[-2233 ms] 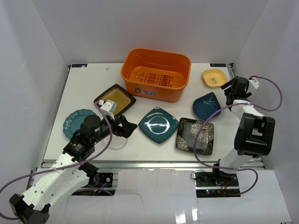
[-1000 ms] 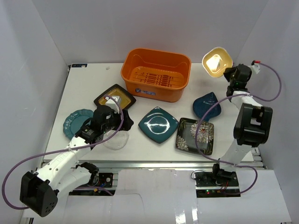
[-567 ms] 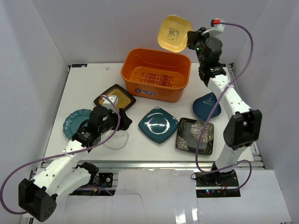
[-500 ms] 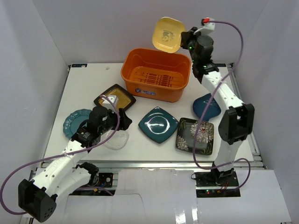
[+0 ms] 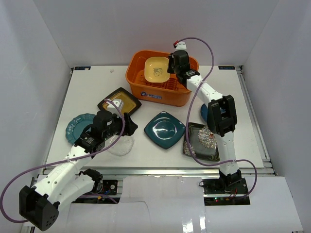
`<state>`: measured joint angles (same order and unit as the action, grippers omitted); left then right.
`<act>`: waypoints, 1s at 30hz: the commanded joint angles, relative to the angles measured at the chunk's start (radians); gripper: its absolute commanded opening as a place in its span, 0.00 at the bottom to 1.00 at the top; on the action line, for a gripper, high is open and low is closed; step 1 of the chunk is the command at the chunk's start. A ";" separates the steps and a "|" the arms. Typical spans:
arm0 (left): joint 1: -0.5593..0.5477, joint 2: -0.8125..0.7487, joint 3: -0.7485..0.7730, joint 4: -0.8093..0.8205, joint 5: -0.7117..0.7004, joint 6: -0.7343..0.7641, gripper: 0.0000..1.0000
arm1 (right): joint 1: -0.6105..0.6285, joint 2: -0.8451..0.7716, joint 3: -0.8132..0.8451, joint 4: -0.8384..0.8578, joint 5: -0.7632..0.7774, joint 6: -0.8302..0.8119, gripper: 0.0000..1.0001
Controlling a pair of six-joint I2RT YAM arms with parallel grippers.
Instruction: Place the plates into the plastic bin on the countertop
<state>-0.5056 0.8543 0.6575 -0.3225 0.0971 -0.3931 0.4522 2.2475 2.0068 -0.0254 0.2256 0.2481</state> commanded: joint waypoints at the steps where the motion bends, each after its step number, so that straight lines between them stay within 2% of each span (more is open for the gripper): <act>1: 0.002 0.023 0.022 -0.004 0.019 -0.006 0.68 | 0.000 -0.061 -0.045 0.048 0.017 0.011 0.08; 7: 0.003 0.098 0.037 -0.016 0.044 -0.009 0.67 | 0.005 -0.052 -0.079 -0.016 0.038 0.071 0.17; 13: 0.006 0.089 0.034 -0.016 -0.005 -0.009 0.67 | 0.009 -0.045 -0.071 -0.057 0.046 0.072 0.30; 14: 0.006 0.086 0.033 -0.016 -0.013 -0.010 0.67 | 0.008 -0.049 -0.075 -0.059 0.035 0.072 0.38; 17: 0.004 0.077 0.033 -0.018 -0.045 -0.006 0.67 | 0.013 -0.077 -0.062 -0.050 0.003 0.072 0.56; 20: 0.004 0.055 0.034 -0.018 -0.082 -0.004 0.67 | 0.023 -0.118 -0.004 -0.060 -0.025 0.056 0.66; 22: 0.004 0.032 0.033 -0.020 -0.143 -0.006 0.67 | 0.037 -0.164 0.010 -0.076 -0.048 0.043 0.67; 25: 0.006 -0.033 0.042 -0.015 -0.204 -0.019 0.66 | 0.074 -0.297 -0.115 -0.045 -0.083 0.051 0.64; 26: 0.007 -0.052 0.050 -0.013 -0.211 -0.021 0.67 | 0.089 -0.389 -0.187 -0.013 -0.086 0.089 0.60; 27: 0.006 -0.090 0.059 -0.009 -0.217 -0.023 0.67 | 0.133 -0.440 -0.359 0.081 -0.069 0.112 0.56; 29: 0.007 -0.129 0.082 -0.004 -0.256 -0.023 0.70 | 0.196 -0.532 -0.552 0.189 -0.028 0.161 0.43; 30: 0.007 -0.168 0.088 -0.001 -0.278 -0.020 0.71 | 0.263 -0.605 -0.720 0.287 -0.016 0.215 0.40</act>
<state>-0.5049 0.7708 0.6819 -0.3466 -0.0910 -0.4084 0.5934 1.7607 1.5337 0.0517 0.1925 0.3618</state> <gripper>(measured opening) 0.704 0.423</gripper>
